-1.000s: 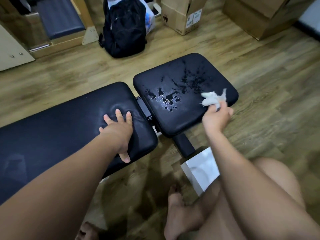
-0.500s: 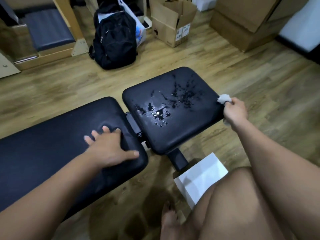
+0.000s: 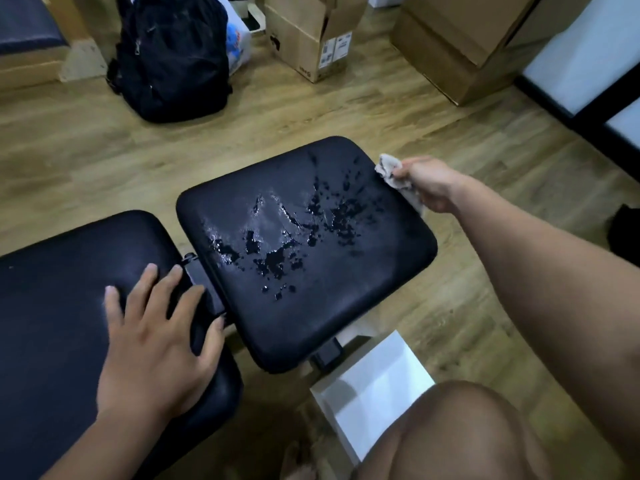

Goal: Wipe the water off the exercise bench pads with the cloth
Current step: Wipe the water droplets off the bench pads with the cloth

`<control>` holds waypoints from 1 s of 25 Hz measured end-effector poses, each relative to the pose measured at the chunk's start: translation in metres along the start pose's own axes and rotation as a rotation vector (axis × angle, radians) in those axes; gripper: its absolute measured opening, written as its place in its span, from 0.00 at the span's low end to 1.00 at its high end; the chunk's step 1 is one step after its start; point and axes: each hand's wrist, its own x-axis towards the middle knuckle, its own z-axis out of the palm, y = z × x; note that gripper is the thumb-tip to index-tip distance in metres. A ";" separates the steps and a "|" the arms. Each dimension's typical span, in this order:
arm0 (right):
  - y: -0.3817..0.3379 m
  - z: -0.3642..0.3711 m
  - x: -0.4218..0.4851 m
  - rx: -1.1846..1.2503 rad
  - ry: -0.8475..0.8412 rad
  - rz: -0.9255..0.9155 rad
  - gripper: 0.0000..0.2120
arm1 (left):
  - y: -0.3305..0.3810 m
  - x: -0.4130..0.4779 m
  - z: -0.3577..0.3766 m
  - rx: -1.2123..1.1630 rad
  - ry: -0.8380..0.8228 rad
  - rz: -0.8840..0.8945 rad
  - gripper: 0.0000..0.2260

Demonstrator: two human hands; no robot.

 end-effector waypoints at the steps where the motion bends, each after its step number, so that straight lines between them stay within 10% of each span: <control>1: -0.012 0.010 0.014 -0.002 0.008 -0.008 0.11 | 0.001 0.001 0.000 -0.014 0.001 -0.005 0.28; 13: 0.051 -0.038 -0.053 -0.141 -0.134 0.085 0.09 | -0.002 0.000 0.004 -0.079 0.067 0.014 0.27; 25: -0.108 0.083 0.055 -0.698 -0.066 -0.301 0.10 | -0.001 -0.001 0.003 -0.093 0.061 0.009 0.25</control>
